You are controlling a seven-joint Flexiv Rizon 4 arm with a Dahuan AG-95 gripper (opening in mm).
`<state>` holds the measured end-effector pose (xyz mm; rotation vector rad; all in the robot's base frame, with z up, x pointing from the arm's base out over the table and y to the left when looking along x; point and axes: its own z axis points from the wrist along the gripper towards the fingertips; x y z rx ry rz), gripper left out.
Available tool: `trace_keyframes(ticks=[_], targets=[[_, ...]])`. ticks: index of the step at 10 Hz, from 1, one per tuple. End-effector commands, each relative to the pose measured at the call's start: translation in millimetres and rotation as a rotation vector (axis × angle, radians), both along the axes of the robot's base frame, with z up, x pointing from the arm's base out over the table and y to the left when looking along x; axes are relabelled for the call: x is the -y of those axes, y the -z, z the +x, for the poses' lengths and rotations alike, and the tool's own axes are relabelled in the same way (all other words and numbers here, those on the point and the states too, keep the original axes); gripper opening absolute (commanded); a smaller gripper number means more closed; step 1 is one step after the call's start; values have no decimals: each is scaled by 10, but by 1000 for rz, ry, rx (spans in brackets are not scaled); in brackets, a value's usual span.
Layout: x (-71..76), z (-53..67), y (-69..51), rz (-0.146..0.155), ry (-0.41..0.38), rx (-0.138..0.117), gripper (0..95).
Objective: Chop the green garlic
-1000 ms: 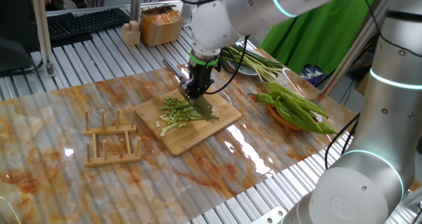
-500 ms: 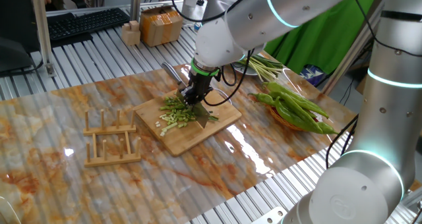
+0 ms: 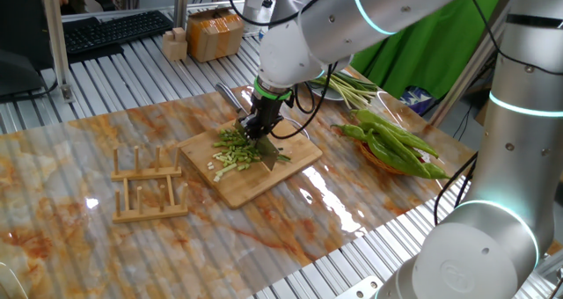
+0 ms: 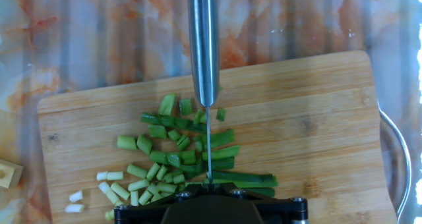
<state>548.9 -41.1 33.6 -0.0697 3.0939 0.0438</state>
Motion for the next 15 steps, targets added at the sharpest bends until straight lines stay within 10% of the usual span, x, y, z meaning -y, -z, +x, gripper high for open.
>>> trace_keyframes(ticks=[1,7,10,15], targets=[[0,-46,194,1,-8,6,0],[-3,201,140,-4,-13,2,0],[-42,61,172,-7,3,23,0],[-31,80,19,-14,-1,-18,0]])
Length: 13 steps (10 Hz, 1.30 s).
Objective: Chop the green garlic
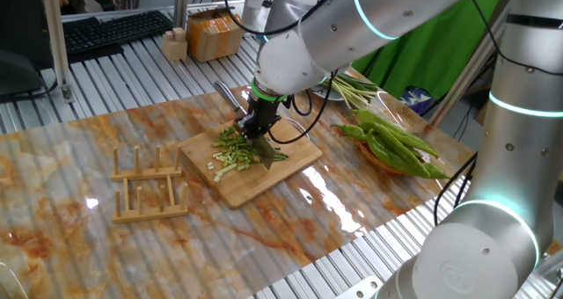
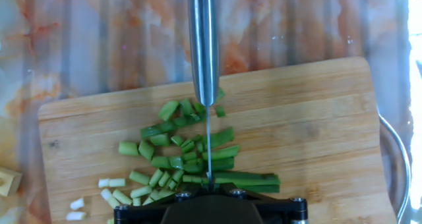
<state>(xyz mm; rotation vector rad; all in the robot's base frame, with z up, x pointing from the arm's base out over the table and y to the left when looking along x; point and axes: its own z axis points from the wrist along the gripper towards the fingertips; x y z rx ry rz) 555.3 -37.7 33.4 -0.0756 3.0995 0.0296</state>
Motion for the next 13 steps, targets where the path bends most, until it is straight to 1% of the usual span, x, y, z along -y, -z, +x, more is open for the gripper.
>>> trace_keyframes(ticks=[1,2,3,6,8,11,13], targets=[[7,17,-119,-11,2,-37,0],[9,17,-176,-15,1,-39,0],[9,18,-171,-20,-2,-37,0],[9,20,-175,-21,1,-36,0],[17,19,-209,-22,2,-36,0],[106,16,-207,-28,-17,-28,0],[151,12,-200,-26,-22,-25,0]])
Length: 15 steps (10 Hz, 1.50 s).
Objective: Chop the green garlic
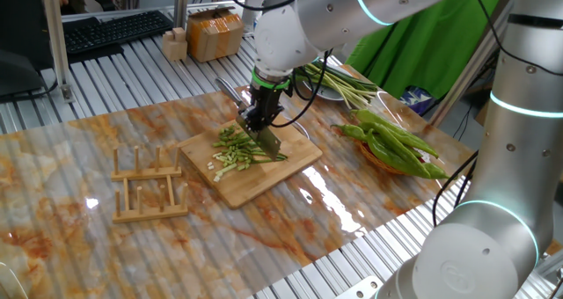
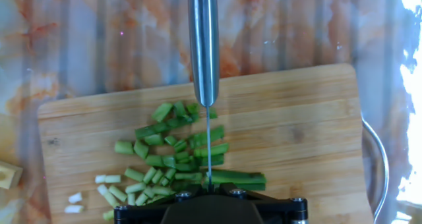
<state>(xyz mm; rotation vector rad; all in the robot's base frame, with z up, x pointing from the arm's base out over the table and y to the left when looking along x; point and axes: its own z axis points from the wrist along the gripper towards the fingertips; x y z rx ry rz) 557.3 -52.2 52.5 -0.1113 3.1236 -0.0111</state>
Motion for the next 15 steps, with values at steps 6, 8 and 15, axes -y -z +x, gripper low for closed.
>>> trace_keyframes(ticks=[6,8,15], targets=[[31,-31,254,16,-7,23,0],[22,-44,392,39,1,41,0],[9,-43,323,33,10,46,0]])
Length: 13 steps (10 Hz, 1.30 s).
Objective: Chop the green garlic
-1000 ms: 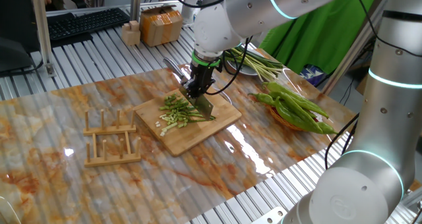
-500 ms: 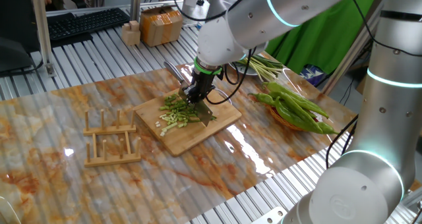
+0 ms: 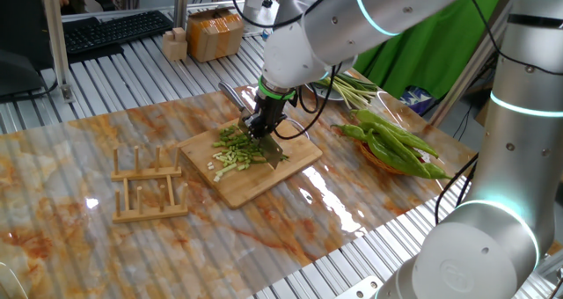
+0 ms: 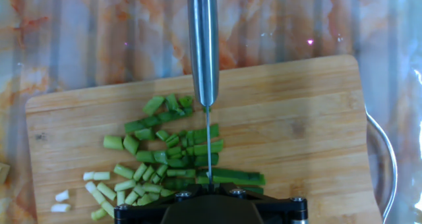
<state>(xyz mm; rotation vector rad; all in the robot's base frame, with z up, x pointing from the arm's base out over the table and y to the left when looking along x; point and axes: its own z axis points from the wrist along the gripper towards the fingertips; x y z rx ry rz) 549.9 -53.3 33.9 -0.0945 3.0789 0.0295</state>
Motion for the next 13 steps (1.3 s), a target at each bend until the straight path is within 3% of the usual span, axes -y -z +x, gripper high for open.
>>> trace_keyframes(ticks=[1,3,5,7,10,13], targets=[[-3,83,108,7,-2,-2,0],[-68,125,43,-7,7,-14,0],[-67,119,-14,-1,9,-13,0],[-72,116,-71,-1,6,-28,0],[-73,121,-72,-9,4,-30,0],[-53,163,-176,-19,1,-44,0]])
